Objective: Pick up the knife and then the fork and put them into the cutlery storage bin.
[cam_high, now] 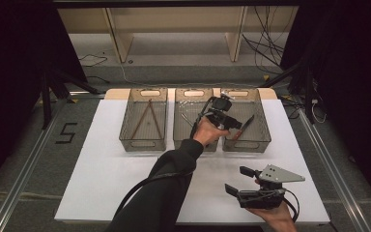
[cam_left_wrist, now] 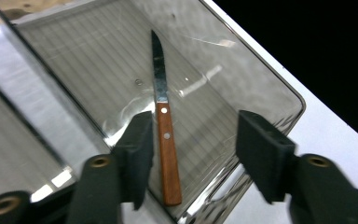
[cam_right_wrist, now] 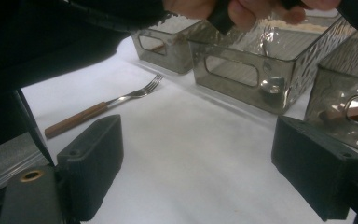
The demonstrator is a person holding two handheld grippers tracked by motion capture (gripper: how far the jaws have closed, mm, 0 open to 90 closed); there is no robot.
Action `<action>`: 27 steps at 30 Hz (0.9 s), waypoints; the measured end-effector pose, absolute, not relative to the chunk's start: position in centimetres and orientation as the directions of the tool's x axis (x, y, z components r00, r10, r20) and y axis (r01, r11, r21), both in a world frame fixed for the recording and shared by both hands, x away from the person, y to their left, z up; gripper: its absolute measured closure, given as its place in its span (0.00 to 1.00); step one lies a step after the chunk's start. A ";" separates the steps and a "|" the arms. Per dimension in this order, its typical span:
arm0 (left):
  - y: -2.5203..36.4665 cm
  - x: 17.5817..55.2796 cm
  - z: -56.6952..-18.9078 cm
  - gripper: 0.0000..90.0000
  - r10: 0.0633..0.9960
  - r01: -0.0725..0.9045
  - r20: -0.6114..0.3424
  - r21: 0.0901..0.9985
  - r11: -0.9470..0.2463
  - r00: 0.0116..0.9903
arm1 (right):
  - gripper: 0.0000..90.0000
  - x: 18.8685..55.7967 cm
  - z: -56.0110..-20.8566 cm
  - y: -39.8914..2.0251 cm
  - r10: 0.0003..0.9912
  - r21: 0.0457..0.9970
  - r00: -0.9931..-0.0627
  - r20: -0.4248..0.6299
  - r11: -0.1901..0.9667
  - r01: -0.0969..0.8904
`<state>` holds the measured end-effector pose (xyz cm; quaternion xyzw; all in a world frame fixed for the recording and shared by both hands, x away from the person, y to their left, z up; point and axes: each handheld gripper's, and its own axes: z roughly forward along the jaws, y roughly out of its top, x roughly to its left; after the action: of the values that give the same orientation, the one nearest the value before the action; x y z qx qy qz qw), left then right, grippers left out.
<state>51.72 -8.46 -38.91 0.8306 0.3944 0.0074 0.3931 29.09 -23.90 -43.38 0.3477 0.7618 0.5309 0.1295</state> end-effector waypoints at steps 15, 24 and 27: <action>-1.4 48.8 -35.1 0.23 0.680 0.623 -0.252 0.685 -0.377 0.688 | 0.19 29.2 -43.5 -23.8 0.674 0.896 -0.719 0.169 0.200 0.397; 2.7 46.8 -35.5 0.21 0.702 0.624 -0.234 0.690 -0.368 0.673 | 0.19 29.2 -43.5 -23.7 0.676 0.896 -0.718 0.166 0.200 0.396; 3.8 46.1 -35.9 0.20 0.712 0.630 -0.231 0.687 -0.363 0.663 | 0.19 29.2 -43.5 -23.7 0.677 0.897 -0.717 0.166 0.198 0.395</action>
<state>46.10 3.83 -35.88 0.8239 0.4071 0.0527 0.3908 29.22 -23.72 -43.55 0.3518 0.7623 0.5265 0.1341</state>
